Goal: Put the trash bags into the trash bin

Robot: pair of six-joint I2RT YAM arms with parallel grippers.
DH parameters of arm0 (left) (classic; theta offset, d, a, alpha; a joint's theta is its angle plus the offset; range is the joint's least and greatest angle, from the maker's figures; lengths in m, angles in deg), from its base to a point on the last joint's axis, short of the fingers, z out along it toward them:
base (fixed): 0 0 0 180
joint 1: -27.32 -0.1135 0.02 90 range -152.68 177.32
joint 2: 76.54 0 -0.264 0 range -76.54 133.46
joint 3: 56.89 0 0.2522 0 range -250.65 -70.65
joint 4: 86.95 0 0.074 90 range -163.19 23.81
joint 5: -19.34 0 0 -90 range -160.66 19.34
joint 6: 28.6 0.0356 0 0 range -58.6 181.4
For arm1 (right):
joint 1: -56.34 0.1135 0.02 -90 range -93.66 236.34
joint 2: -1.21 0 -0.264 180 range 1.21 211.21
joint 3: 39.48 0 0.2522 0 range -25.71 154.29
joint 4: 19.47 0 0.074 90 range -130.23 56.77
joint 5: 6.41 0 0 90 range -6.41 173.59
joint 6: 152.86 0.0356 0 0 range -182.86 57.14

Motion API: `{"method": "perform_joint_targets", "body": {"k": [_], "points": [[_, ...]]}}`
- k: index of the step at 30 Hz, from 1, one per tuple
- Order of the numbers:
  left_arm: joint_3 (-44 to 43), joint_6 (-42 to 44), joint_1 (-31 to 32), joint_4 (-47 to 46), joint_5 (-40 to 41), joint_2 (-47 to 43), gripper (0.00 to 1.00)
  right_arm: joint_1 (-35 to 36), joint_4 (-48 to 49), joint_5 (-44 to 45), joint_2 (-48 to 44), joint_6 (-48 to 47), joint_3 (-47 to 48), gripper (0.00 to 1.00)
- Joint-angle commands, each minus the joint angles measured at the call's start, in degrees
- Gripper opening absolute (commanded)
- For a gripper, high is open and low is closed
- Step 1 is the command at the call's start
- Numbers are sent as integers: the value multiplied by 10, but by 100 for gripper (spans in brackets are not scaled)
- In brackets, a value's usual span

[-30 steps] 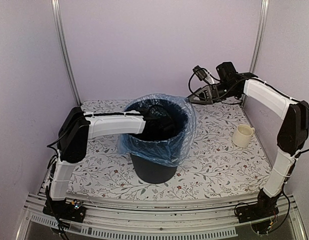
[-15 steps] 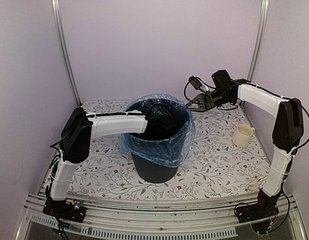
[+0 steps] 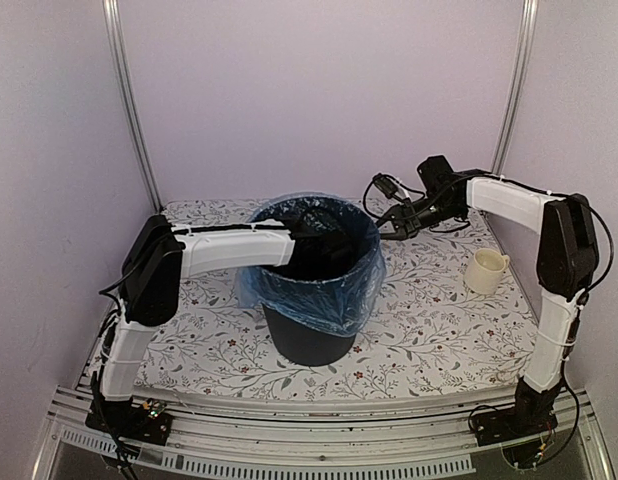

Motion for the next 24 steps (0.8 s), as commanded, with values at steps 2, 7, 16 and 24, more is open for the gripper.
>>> {"method": "perform_joint_targets", "body": {"k": [2,7,16,24], "points": [[-11,15,-7,-11,15,-37,0,2,-6,23,13,-14,1,1],[-10,17,-18,-13,-7,-59,0,2,-10,27,18,-22,2,1],[-12,29,-24,-13,-30,-91,0,2,-18,28,26,-30,13,1],[-11,34,-27,-15,-45,-131,0,2,-20,28,27,-34,17,2]]}}
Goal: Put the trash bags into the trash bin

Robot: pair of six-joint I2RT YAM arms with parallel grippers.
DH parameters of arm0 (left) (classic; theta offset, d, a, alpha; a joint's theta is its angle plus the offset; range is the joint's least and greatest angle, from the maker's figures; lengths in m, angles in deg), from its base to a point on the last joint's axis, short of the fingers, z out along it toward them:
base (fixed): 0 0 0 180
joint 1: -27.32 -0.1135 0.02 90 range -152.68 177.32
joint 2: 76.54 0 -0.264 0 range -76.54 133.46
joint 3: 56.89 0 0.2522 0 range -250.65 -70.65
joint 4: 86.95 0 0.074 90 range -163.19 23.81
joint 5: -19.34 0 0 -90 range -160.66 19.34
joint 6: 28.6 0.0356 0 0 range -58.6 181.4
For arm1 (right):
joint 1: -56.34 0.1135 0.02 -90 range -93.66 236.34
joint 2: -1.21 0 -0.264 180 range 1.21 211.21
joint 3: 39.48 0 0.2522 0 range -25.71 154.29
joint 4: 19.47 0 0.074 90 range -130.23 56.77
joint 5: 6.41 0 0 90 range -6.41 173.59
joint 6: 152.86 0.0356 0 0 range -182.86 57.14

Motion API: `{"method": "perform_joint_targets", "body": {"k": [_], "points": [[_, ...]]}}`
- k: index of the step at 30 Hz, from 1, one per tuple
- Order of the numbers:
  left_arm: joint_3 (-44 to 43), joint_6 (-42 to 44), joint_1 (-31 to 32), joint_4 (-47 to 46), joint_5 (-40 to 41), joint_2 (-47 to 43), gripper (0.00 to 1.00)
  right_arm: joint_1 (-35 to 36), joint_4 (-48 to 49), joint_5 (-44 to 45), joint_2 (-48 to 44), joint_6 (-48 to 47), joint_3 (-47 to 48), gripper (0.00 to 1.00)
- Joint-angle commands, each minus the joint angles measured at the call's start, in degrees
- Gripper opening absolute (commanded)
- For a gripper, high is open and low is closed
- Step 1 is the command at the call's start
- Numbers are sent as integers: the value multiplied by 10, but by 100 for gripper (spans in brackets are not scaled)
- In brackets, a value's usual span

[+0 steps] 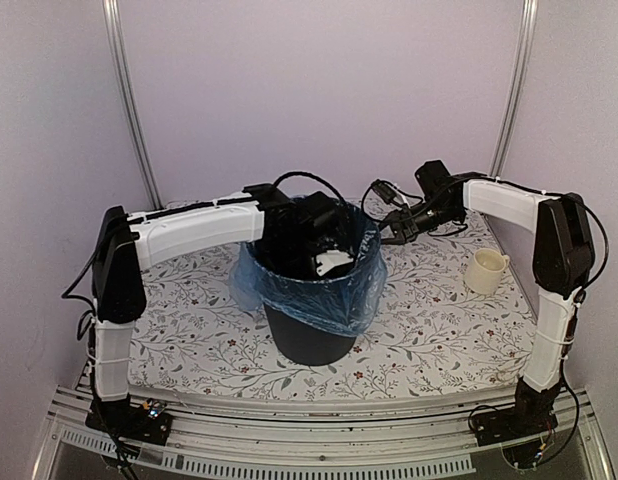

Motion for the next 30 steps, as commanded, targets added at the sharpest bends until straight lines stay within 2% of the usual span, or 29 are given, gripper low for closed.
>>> {"method": "perform_joint_targets", "body": {"k": [1,13,19,22,24,26,28,30], "points": [[-10,11,-9,-8,-10,-45,0,2,-10,5,9,-13,17,1],[-48,16,-14,-31,-27,-117,0,2,-13,6,-4,-22,17,2],[-9,8,-36,-111,-59,-191,2,1,-13,5,-15,-28,18,4],[36,-13,-64,-173,-73,-236,10,-9,-17,2,-30,-31,19,17],[84,-37,-90,-232,-74,-290,20,-25,-20,-5,-47,-34,17,35],[146,-66,-123,-303,-64,-345,29,-47,-19,-7,-71,-38,10,46],[216,-101,-160,-382,-58,-400,43,-67,-19,0,-98,-44,4,53],[283,-139,-199,-460,-62,-441,50,-82,-18,6,-127,-50,-3,55]]}}
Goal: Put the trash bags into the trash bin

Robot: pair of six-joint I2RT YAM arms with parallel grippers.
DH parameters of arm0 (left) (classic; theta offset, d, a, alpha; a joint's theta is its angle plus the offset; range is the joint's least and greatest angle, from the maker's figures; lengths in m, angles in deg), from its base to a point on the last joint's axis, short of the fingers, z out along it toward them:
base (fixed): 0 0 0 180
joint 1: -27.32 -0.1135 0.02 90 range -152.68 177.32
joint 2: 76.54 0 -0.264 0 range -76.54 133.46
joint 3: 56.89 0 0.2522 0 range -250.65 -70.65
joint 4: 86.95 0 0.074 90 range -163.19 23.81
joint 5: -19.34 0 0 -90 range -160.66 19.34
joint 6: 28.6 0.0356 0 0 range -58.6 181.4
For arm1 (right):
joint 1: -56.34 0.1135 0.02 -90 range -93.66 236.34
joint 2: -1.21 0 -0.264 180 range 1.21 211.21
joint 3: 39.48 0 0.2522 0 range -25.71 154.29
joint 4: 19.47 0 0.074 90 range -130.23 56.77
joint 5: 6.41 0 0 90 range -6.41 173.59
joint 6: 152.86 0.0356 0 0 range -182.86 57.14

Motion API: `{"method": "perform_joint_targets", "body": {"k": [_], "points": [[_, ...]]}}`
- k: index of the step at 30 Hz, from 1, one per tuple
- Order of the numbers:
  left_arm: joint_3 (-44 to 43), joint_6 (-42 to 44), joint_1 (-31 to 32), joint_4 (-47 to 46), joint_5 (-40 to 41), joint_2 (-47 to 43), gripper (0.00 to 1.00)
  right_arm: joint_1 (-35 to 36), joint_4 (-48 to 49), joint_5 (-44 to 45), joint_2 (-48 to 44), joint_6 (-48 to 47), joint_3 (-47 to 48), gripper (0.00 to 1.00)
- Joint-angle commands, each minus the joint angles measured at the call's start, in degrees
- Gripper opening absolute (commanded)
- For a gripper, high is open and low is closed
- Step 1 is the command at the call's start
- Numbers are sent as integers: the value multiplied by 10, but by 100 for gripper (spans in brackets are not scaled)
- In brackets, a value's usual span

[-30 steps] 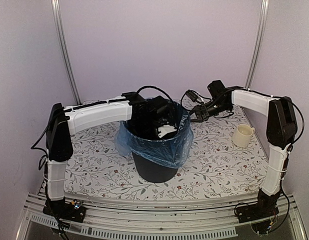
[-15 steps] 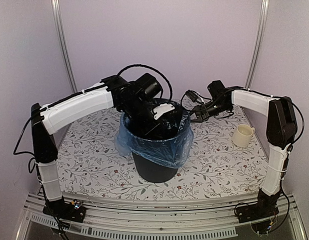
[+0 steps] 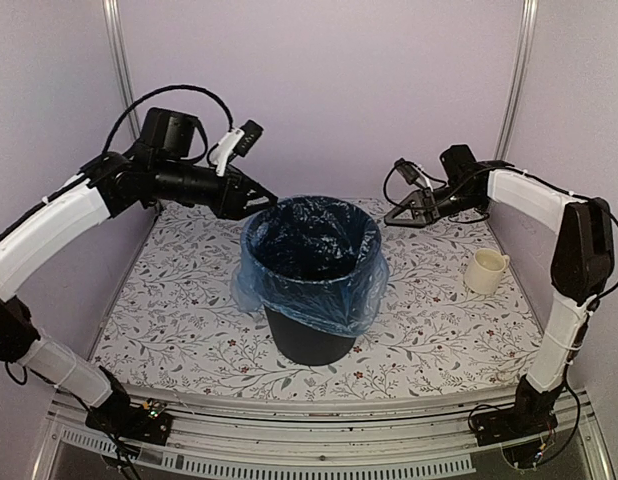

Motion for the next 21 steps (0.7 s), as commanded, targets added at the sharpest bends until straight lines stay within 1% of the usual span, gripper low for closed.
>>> {"method": "perform_joint_targets", "body": {"k": [1,4,7,10,12,15,18,21], "points": [[124,-101,-76,-203,0,-82,51,-36,3,12,-92,-24,-8,55],[196,-165,-118,-238,32,-104,49,-29,5,-8,-136,-59,-31,51],[275,-201,-129,-273,51,-125,46,6,-7,-5,-166,-111,-47,45],[348,-237,-129,-318,2,-143,34,70,-4,32,-195,-163,-76,37],[393,-257,-121,-350,-19,-157,31,109,9,52,-219,-195,-106,34],[453,-273,-99,-417,-59,-175,30,147,33,56,-241,-225,-151,29],[479,-278,-67,-450,-65,-173,30,150,31,36,-230,-231,-159,26],[498,-281,-39,-475,-56,-159,30,150,33,36,-229,-244,-168,25]]}}
